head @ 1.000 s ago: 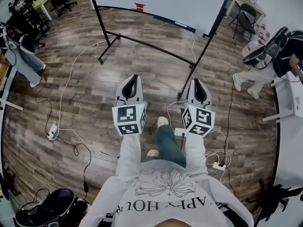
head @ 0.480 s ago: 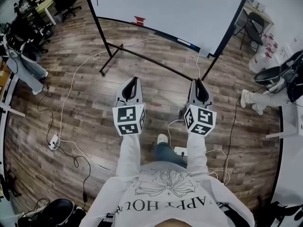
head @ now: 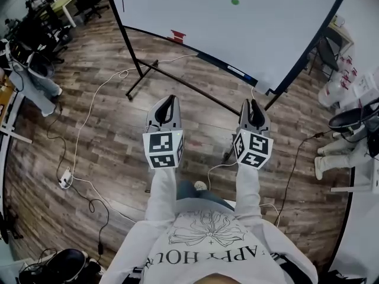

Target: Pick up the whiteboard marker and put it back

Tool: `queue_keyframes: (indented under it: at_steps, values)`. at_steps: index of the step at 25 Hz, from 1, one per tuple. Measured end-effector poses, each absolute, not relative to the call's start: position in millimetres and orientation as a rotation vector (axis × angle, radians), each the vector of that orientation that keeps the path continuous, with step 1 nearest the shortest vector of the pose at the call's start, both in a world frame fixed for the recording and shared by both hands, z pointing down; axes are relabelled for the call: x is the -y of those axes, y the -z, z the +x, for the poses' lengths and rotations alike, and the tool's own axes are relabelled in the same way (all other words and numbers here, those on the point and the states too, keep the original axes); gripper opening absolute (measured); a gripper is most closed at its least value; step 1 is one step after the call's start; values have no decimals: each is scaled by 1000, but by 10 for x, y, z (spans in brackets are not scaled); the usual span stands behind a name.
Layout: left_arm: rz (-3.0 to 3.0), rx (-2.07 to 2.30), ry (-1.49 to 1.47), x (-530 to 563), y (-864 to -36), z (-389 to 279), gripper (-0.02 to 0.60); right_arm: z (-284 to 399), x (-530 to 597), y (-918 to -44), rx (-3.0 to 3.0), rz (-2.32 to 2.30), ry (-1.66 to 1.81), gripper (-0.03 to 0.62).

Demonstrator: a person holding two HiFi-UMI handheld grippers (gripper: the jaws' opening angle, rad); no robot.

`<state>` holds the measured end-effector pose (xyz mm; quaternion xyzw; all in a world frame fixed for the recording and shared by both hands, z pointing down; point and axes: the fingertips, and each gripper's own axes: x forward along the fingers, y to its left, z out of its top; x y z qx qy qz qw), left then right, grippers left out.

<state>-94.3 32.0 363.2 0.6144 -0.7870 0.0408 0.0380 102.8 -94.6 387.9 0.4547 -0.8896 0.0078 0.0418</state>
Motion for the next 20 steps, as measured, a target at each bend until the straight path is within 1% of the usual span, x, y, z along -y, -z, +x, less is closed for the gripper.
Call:
queue_keyframes:
  at_steps: [10,20]
  values:
    - [1924,2345,-107,707,-3838,-1450,11,664,1860,-4147,2620,1418,2,74]
    - [2051,2226,-147,2074,-3926,-2237,11,-23,2983,-4353,2461,1476,66,78]
